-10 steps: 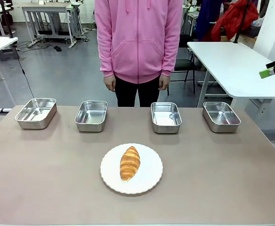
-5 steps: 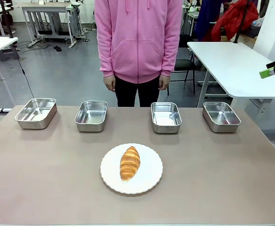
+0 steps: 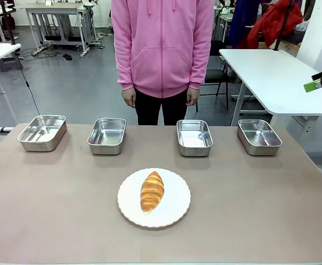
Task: Place the bread in the container.
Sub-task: Place the Butter Roll into the Airtight Container indicated by the human.
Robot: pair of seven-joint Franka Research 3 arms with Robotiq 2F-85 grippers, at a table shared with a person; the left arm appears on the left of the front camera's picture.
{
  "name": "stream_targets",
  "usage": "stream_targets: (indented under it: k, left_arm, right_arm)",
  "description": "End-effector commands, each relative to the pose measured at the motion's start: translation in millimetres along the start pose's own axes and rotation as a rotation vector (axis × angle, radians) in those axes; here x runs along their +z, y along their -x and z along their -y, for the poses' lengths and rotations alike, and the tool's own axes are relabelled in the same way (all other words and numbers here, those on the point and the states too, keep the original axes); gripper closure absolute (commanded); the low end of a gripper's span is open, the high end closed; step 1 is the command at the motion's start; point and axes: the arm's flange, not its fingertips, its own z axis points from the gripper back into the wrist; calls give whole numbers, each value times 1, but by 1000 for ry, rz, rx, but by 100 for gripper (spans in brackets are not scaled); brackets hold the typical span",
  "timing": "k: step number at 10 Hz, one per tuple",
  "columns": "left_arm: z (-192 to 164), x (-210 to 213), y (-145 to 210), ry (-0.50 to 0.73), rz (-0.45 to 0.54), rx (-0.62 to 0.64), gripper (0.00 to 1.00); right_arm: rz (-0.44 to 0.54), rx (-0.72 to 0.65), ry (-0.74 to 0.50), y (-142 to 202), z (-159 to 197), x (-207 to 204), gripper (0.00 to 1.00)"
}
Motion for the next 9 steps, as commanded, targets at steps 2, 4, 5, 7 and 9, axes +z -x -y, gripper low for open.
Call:
stream_targets:
  k: [2, 4, 5, 7, 9]
  left_arm:
    - [0, 0, -1, -1, -2, -4, 0]
    - [0, 0, -1, -1, -2, -4, 0]
    - [0, 0, -1, -1, -2, -4, 0]
    - [0, 0, -1, -1, -2, -4, 0]
    - [0, 0, -1, -1, -2, -4, 0]
  right_arm:
    - [11, 1, -6, 0, 1, -1, 0]
    - [11, 1, -6, 0, 1, -1, 0]
    - [11, 1, -6, 0, 1, -1, 0]
    - [11, 1, -6, 0, 1, -1, 0]
    - [11, 1, -6, 0, 1, -1, 0]
